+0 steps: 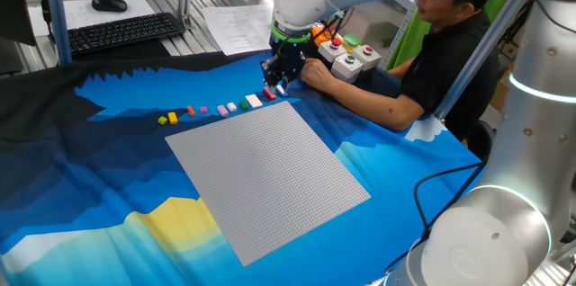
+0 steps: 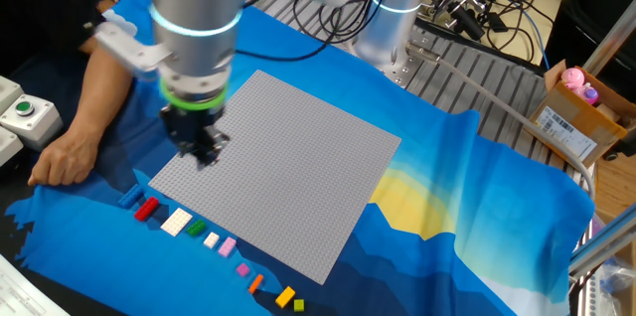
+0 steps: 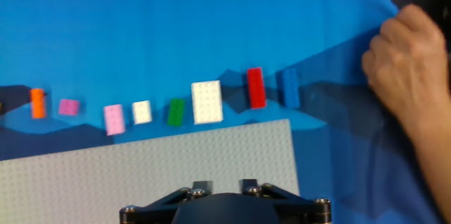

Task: Stack small Lego blocks one on top of the other

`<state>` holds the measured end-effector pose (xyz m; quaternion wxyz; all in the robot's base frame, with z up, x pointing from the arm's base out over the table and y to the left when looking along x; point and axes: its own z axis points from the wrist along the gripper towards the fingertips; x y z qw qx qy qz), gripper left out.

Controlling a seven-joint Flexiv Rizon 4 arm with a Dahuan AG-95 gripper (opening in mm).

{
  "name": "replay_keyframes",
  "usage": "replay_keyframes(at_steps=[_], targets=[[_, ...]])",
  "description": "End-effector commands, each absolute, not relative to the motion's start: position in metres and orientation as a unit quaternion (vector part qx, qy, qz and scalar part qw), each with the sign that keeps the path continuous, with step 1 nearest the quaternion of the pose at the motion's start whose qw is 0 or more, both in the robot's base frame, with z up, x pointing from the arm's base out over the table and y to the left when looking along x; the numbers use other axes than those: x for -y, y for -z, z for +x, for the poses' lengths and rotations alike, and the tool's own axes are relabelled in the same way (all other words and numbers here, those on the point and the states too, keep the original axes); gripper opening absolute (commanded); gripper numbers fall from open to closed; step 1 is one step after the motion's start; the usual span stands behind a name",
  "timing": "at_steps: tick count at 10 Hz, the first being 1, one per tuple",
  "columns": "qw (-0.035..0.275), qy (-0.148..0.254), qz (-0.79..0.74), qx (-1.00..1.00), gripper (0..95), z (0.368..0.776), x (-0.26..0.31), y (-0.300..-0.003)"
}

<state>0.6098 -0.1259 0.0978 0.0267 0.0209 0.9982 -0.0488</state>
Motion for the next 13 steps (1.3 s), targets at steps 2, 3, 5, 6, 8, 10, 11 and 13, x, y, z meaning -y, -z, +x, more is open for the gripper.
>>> replay_keyframes(at_steps=[2, 3, 5, 6, 8, 10, 11, 13], targets=[[0.022, 0.047, -0.009, -0.999, 38.0, 0.642, 0.151, -0.088], [0.023, 0.048, -0.013, -0.999, 38.0, 0.648, 0.155, -0.086], [0.023, 0.047, -0.029, -0.998, 38.0, 0.659, 0.167, -0.080], [0.024, 0.048, -0.036, -0.998, 38.0, 0.666, 0.173, -0.077], [0.023, 0.047, -0.049, -0.997, 38.0, 0.679, 0.184, -0.071], [0.024, 0.048, -0.053, -0.997, 38.0, 0.683, 0.192, -0.064], [0.024, 0.048, -0.056, -0.997, 38.0, 0.683, 0.197, -0.058], [0.027, 0.048, -0.057, -0.997, 38.0, 0.683, 0.202, -0.049]])
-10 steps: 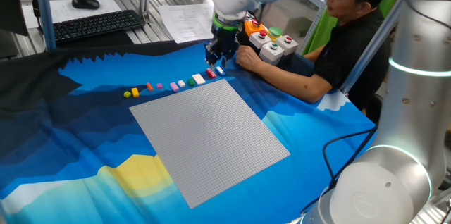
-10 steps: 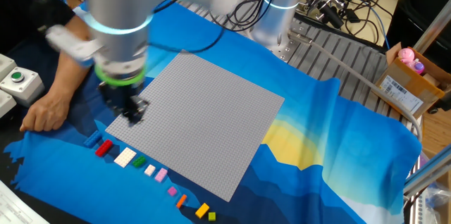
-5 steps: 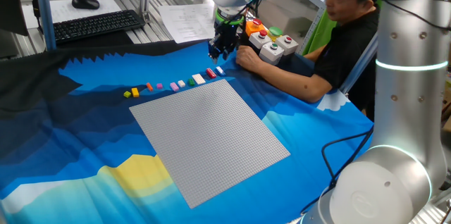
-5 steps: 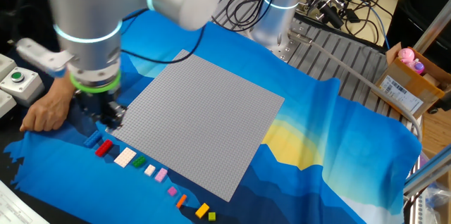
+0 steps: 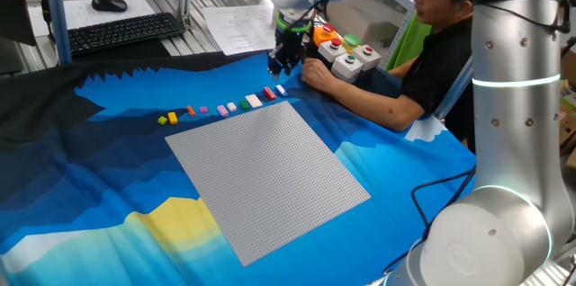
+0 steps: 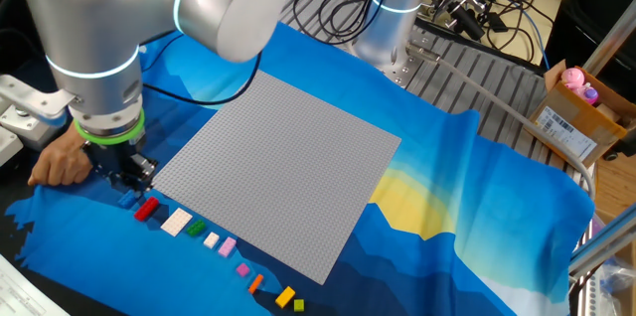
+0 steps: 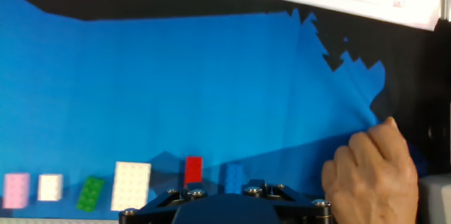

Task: Stack small Lego blocks one on top of the other

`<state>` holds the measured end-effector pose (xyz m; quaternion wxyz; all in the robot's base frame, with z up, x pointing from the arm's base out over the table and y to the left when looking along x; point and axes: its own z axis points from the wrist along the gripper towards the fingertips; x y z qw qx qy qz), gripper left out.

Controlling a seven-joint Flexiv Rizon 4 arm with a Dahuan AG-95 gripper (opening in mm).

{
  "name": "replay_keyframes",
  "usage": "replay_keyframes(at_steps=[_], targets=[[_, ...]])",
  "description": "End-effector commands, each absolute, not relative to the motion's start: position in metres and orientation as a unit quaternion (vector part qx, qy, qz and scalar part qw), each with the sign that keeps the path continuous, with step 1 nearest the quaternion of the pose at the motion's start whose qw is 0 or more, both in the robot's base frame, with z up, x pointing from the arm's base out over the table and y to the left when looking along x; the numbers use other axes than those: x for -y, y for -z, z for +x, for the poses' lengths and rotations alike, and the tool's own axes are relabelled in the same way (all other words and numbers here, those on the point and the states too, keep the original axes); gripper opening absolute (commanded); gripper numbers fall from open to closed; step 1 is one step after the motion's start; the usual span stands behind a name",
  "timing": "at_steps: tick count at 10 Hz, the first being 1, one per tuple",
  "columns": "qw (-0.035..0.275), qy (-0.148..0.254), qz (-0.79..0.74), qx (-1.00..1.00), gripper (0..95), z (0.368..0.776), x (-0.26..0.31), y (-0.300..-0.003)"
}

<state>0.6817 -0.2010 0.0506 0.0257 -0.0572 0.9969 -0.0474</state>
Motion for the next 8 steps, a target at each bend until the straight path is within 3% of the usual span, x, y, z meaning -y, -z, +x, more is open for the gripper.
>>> replay_keyframes(at_steps=[1, 8], targets=[[0.029, 0.047, -0.059, -0.997, 38.0, 0.682, 0.205, -0.044], [0.033, 0.040, -0.059, -0.997, 38.0, 0.678, 0.213, -0.017]])
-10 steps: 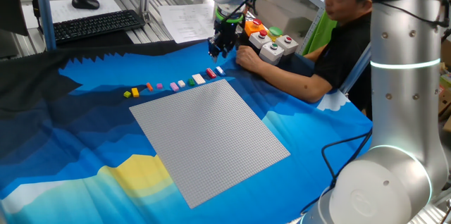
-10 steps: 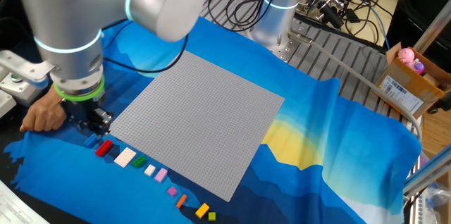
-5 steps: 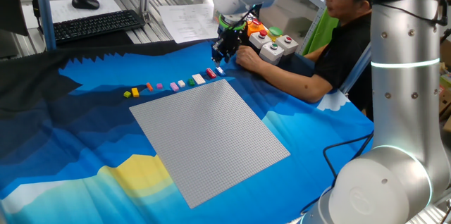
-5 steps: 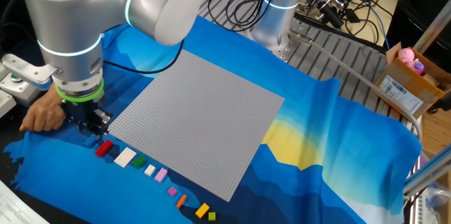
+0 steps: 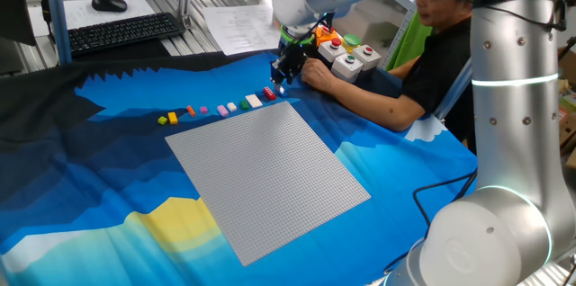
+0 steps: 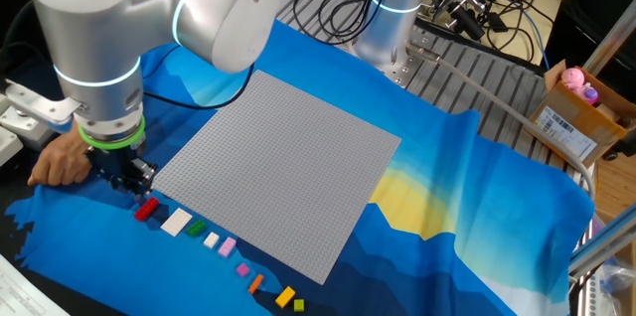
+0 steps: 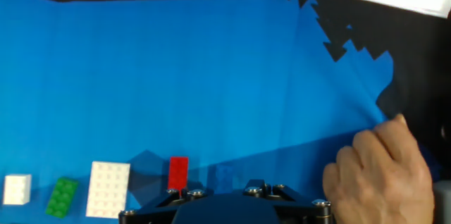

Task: Stack small Lego blocks one on top of the other

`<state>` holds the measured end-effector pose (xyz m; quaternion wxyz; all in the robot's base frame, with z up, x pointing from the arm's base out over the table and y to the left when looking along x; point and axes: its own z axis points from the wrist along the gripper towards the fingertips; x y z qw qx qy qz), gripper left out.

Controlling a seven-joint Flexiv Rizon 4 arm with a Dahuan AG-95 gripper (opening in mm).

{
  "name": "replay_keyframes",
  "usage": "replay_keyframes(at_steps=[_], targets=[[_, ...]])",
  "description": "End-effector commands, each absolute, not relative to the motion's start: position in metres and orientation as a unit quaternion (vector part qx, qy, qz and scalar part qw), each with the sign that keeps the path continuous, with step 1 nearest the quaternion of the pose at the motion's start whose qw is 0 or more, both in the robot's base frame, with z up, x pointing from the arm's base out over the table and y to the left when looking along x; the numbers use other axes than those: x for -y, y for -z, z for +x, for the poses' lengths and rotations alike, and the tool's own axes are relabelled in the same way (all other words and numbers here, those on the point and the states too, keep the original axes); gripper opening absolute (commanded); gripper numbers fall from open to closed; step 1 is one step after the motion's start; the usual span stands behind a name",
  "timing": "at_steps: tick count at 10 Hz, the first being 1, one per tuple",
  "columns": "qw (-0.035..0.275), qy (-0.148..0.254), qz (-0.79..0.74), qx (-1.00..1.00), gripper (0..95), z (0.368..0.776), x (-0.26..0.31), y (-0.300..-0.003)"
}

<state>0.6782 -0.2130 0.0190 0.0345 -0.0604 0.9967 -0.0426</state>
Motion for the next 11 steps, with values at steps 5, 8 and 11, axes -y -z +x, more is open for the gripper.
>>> replay_keyframes(at_steps=[5, 8, 11], targets=[[0.036, 0.031, -0.059, -0.997, 19.0, 0.6764, 0.2173, -0.0088], [0.037, 0.031, -0.061, -0.997, 19.0, 0.6758, 0.2179, -0.0068], [0.038, 0.027, -0.061, -0.997, 0.0, 0.6759, 0.2180, -0.0068]])
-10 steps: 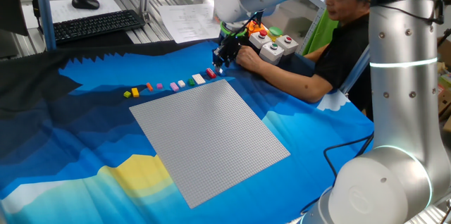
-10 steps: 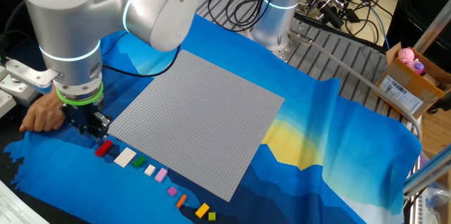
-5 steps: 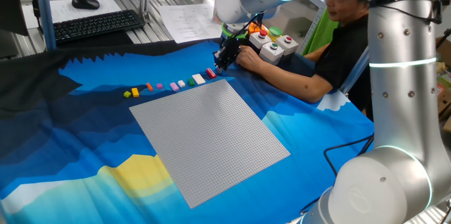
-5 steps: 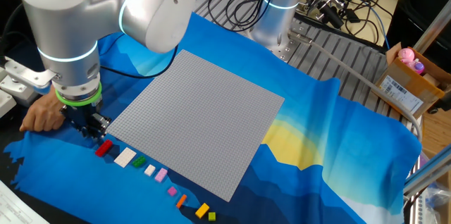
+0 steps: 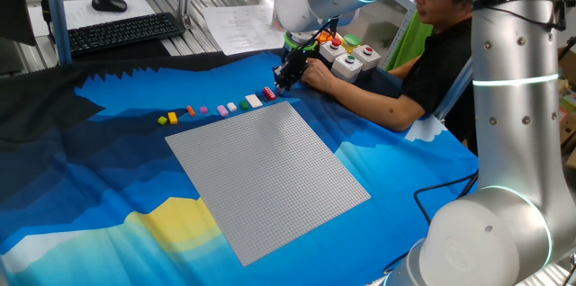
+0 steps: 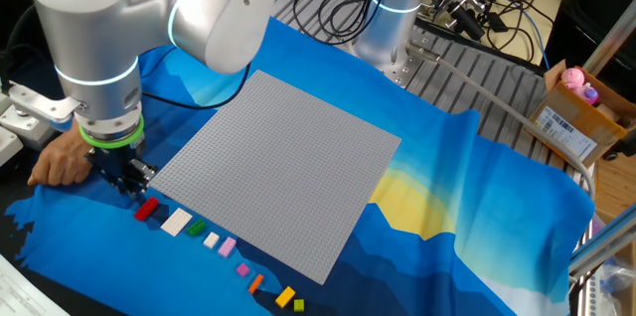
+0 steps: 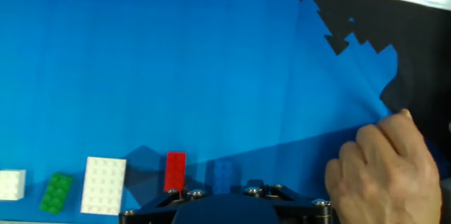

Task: Stack small Lego blocks one on top of the other

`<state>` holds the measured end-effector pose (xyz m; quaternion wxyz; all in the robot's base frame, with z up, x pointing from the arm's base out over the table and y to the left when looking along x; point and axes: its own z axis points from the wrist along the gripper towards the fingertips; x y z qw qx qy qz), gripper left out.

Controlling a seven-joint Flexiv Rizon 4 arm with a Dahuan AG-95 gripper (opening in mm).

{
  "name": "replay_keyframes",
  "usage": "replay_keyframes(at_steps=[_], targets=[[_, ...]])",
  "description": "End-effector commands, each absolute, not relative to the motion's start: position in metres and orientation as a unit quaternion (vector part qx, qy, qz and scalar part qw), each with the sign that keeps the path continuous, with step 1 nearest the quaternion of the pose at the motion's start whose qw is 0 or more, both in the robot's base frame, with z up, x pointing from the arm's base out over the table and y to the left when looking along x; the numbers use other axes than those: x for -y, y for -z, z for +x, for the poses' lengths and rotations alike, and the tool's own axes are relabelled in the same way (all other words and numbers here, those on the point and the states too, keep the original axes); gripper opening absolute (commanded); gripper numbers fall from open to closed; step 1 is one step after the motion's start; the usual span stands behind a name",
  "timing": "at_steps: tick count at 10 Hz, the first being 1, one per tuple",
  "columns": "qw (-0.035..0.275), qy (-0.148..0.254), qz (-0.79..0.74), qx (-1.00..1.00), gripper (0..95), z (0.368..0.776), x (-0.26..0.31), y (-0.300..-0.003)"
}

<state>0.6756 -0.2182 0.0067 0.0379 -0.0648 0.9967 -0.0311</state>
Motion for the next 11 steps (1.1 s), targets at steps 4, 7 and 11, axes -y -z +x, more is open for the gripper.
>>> replay_keyframes(at_steps=[4, 7, 11], targets=[[0.020, -0.006, -0.032, -0.999, 0.0, 0.677, 0.214, -0.026], [0.011, -0.004, -0.009, -1.000, 0.0, 0.655, 0.200, -0.040], [-0.001, -0.005, 0.039, -0.999, 0.0, 0.612, 0.165, -0.055]])
